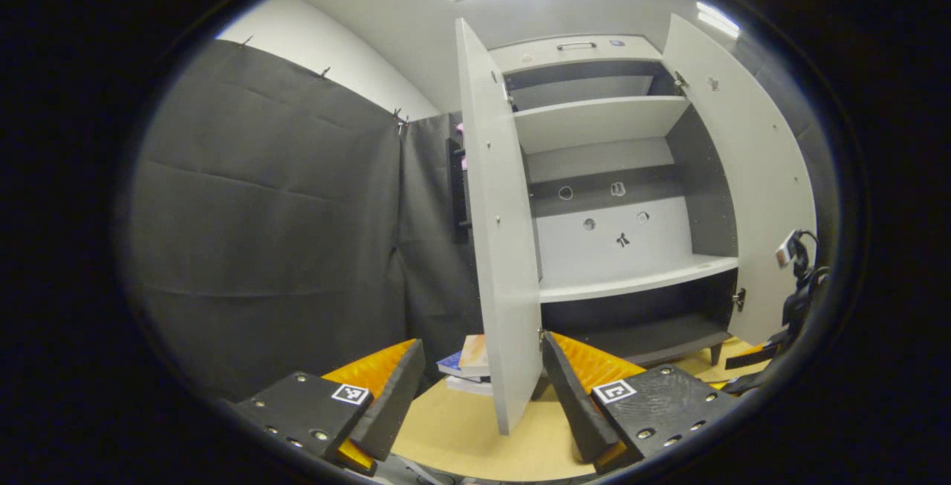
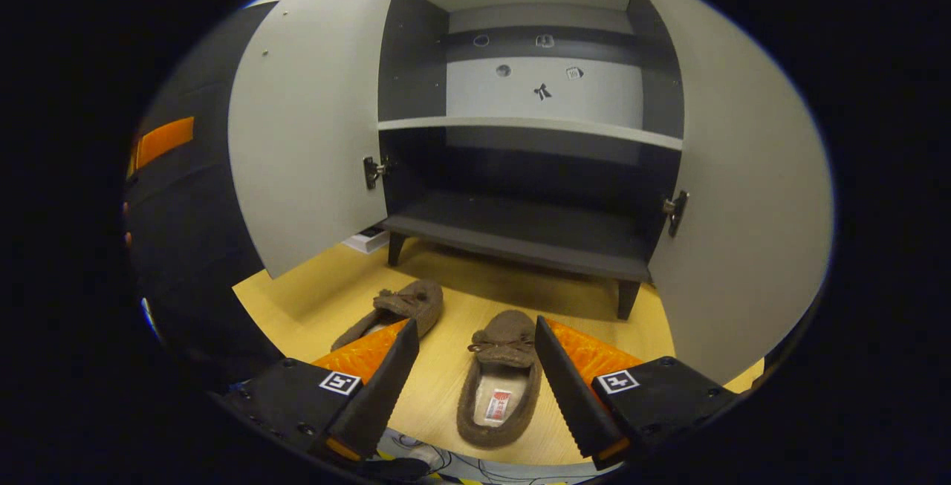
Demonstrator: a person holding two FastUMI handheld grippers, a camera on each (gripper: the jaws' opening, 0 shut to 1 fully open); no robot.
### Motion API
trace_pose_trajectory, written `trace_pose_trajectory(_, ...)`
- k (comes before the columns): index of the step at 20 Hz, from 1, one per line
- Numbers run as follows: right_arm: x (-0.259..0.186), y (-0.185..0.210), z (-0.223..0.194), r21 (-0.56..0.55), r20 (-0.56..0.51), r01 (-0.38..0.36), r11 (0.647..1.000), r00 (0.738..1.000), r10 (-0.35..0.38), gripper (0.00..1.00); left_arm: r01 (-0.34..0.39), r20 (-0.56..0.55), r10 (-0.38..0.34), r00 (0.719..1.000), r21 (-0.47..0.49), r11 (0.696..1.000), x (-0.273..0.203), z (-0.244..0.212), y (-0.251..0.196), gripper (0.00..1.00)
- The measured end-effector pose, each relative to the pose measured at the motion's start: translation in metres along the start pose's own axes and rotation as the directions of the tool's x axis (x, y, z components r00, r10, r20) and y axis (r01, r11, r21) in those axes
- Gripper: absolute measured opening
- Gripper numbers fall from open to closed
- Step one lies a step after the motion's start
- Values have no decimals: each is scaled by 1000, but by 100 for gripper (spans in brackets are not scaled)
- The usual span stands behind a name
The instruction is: Grab one shoe with the right hand and put it into the shoe cabinet, grab the other shoe with the left hand and put it into the shoe cabinet; then close the right door with the right hand and the left door with the left hand.
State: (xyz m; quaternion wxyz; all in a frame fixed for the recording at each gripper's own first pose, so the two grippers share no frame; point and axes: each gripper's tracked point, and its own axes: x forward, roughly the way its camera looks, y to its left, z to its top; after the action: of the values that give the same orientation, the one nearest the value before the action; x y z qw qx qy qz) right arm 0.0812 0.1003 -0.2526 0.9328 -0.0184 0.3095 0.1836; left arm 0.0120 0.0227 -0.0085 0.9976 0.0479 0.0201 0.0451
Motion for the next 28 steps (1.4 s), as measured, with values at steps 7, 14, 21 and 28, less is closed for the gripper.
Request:
trace_pose_trajectory(7, 41, 5, -64, 8, -227, -40, 999, 973, 40, 95, -4, -47, 5, 999, 12, 1000, 0, -9, 2, 92)
trace_pose_trajectory(14, 67, 11, -97, 41, -367, -45, 998, 929, 57, 71, 10, -72, -9, 997, 4, 1000, -2, -13, -2, 93)
trace_pose_trajectory(21, 69, -3, -102, 10, -417, -9, 1000, 909, 13, 4, 45, -72, -45, 996, 7, 999, -4, -13, -10, 99)
trace_pose_trajectory(28, 49, 0, -56, 144, -315, -46, 989, 945, 90, 4, 114, -58, -114, 992, -8, 994, 0, -8, -29, 93)
